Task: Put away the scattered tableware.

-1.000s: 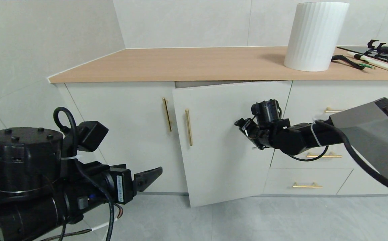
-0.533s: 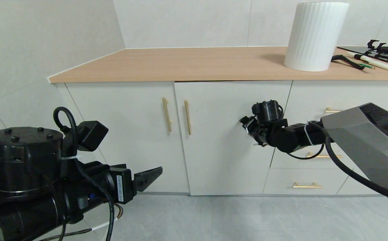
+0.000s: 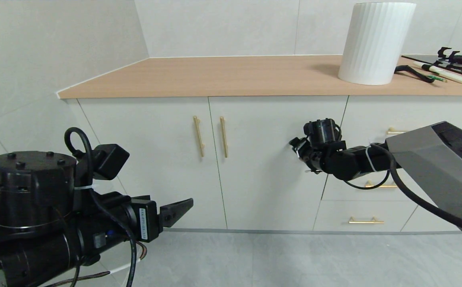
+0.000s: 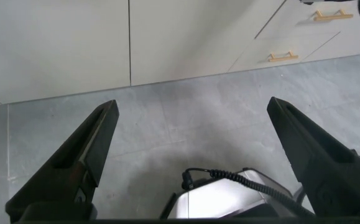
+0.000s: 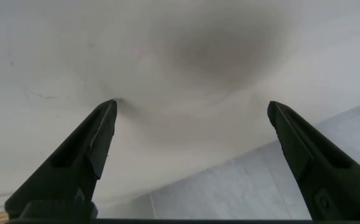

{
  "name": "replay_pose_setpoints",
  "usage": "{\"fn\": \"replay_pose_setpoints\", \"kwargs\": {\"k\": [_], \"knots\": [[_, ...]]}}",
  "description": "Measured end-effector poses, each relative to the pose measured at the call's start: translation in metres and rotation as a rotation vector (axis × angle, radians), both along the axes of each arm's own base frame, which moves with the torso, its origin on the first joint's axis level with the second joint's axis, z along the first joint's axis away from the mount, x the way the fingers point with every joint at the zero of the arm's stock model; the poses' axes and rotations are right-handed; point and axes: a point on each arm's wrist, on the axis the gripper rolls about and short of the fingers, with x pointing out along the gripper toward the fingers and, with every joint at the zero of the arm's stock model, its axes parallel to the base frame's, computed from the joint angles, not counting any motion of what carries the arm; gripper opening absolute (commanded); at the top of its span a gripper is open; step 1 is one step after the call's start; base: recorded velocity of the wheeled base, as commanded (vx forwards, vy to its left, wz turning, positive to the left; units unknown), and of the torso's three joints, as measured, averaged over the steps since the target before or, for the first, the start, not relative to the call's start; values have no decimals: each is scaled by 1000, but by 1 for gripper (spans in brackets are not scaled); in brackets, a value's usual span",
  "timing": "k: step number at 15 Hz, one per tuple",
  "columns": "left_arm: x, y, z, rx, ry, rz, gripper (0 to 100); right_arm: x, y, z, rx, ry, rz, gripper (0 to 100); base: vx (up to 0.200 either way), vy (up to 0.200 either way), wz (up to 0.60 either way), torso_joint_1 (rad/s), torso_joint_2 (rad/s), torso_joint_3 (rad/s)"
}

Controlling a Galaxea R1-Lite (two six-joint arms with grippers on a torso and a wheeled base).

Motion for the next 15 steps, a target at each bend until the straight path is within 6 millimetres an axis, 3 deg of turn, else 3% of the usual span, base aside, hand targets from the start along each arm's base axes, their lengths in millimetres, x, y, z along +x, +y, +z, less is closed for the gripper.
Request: {"fn": "replay_pose_setpoints", "kwargs": {"k": [4, 6, 8, 11, 13, 15], "knots": [[-1, 1, 3, -9, -12, 3, 100, -27, -4, 24, -8, -2, 29, 100, 0, 0, 0, 0, 0, 0], [-2, 6, 9, -26, -47, 21, 100, -57, -12, 49, -44, -15, 67, 100, 0, 0, 0, 0, 0, 0], [-8, 16, 22, -63, -118, 57, 100, -96, -29, 87, -79, -71, 100, 100, 0, 0, 0, 0, 0, 0], [-36, 39, 40, -119, -235, 116, 100, -182, -73, 146, -185, -215, 136, 100, 0, 0, 0, 0, 0, 0], [-66, 55, 43, -141, -286, 127, 100, -246, -105, 161, -276, -300, 148, 100, 0, 0, 0, 0, 0, 0], [-103, 74, 35, -107, -299, 128, 100, -314, -139, 161, -395, -396, 127, 100, 0, 0, 0, 0, 0, 0]]}}
